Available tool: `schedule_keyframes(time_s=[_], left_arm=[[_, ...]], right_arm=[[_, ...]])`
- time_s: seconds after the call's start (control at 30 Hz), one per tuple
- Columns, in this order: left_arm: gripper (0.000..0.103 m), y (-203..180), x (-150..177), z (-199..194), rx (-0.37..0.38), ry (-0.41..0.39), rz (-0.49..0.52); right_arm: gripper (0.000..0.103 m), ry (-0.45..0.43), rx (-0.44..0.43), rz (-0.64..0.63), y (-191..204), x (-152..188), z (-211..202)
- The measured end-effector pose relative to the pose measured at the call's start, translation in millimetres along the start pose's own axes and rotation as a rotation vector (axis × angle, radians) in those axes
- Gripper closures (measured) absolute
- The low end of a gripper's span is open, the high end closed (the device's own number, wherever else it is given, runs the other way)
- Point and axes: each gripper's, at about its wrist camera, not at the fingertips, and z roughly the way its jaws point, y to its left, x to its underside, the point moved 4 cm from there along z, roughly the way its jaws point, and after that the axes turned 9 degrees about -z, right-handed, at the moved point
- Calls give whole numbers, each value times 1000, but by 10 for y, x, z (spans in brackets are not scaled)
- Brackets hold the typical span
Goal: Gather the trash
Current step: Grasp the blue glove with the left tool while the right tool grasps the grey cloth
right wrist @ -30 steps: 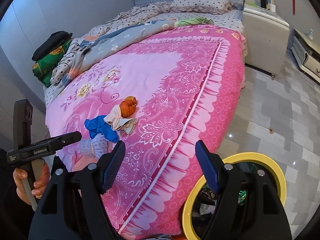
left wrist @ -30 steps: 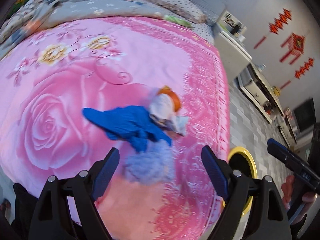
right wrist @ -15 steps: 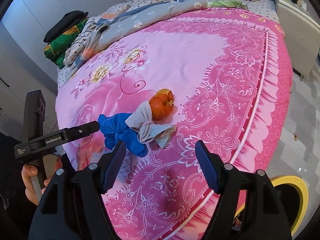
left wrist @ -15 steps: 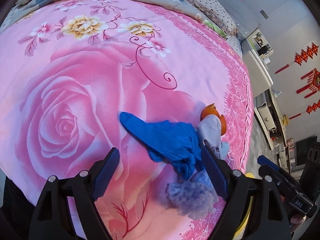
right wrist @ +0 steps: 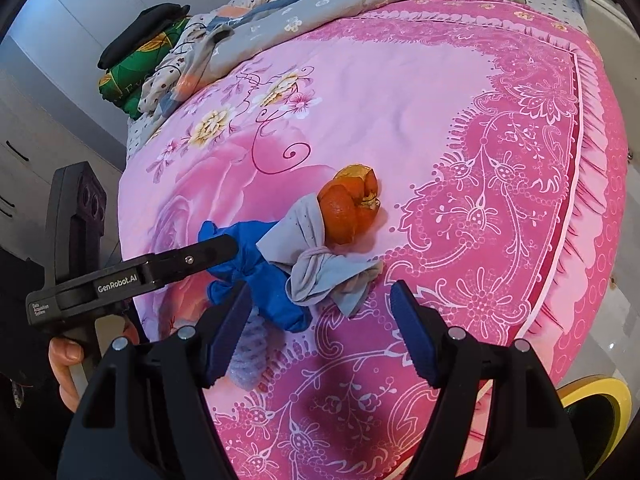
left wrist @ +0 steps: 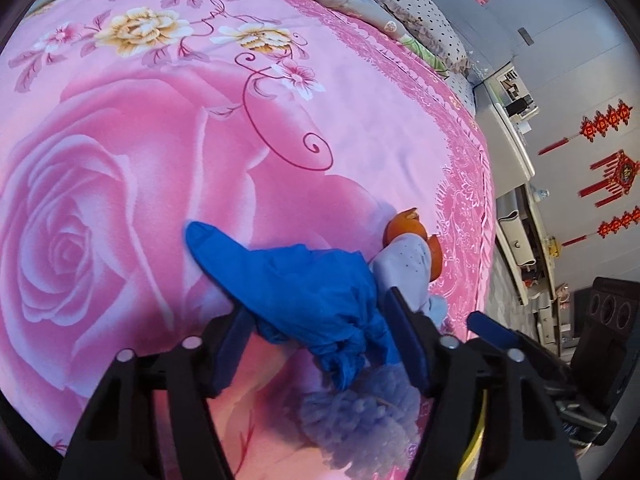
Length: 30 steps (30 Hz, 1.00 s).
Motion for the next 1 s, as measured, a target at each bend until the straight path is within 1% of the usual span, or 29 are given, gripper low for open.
schedule_keyframes(time_s=[0.03,0.07,0.1,0.17,0.2,0.3,0.4,0.5,0.6,0.67,0.73,0.8,0.87,0.9,1.0], left_arm=[[50,2,2,16,0,0,-5],[55,3,8,39,2,1,-11],[66,9,13,56,8,6,-17],[76,38,14,89,32,23,-47],[80,56,7,93,36,22,-55],[86,90,-17,103,65,30,-78],[88,114,-35,113,83,38,-92],[89,107,-32,105,98,43,-85],[89,110,-26,106,104,49,-83],[89,117,-27,105,117,55,-93],[90,125,-34,99,114,52,-83],[90,144,-42,100,117,53,-88],[91,159,-45,91,116,53,-91],[91,161,-41,84,115,52,-91],[92,166,-33,31,112,45,-82]], right_arm=[[34,1,-1,-4,2,-1,20],[34,2,-6,-9,6,-8,47],[34,4,-8,-13,8,-15,68],[34,4,-12,-30,30,-31,112],[34,6,-12,-43,48,-39,134],[36,13,-5,-73,100,-66,204],[46,35,14,-87,109,-85,313],[53,58,32,-61,44,-97,429],[53,77,33,-47,4,-102,539],[53,80,47,-69,37,-98,555],[58,85,89,-113,81,-74,577],[62,95,122,-126,87,-45,612],[69,89,118,-109,76,-51,590],[75,84,110,-96,72,-57,573],[78,67,97,-75,82,-73,508]])
